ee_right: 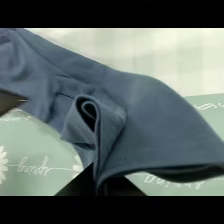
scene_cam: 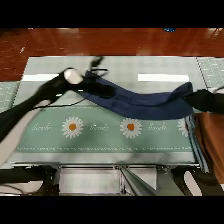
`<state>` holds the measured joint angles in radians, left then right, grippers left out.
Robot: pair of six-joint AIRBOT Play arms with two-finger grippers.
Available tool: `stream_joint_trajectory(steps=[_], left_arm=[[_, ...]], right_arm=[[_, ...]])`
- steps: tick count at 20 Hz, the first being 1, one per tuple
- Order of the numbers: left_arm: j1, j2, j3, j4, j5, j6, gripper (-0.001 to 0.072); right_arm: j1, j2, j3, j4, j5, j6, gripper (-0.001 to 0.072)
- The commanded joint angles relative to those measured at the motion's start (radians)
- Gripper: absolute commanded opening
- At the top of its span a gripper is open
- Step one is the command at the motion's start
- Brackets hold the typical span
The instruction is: Fold the shirts.
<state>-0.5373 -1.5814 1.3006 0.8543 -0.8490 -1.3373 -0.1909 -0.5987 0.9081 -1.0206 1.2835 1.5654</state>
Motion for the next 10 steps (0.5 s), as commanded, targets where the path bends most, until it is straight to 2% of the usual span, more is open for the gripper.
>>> stream_joint_trajectory(steps=[1, 4, 7, 10], left_arm=[[-0.177, -0.234, 0.250, -0.029, -0.121, -0.053, 0.0020], [-0.285, -0.358, 0.359, -0.117, -0.192, -0.055, 0.0020], [-0.369, -0.408, 0.370, -0.151, -0.258, -0.051, 0.0020], [-0.351, -0.411, 0.384, -0.151, -0.267, -0.040, 0.0020]], right_arm=[[0.001, 0.174, -0.026, 0.003, 0.068, 0.082, 0.0021], [0.001, 0.198, -0.027, 0.048, 0.077, 0.083, 0.0021], [0.001, 0.190, -0.027, 0.050, 0.051, 0.083, 0.0021], [0.001, 0.148, -0.026, 0.066, 0.051, 0.073, 0.0021]])
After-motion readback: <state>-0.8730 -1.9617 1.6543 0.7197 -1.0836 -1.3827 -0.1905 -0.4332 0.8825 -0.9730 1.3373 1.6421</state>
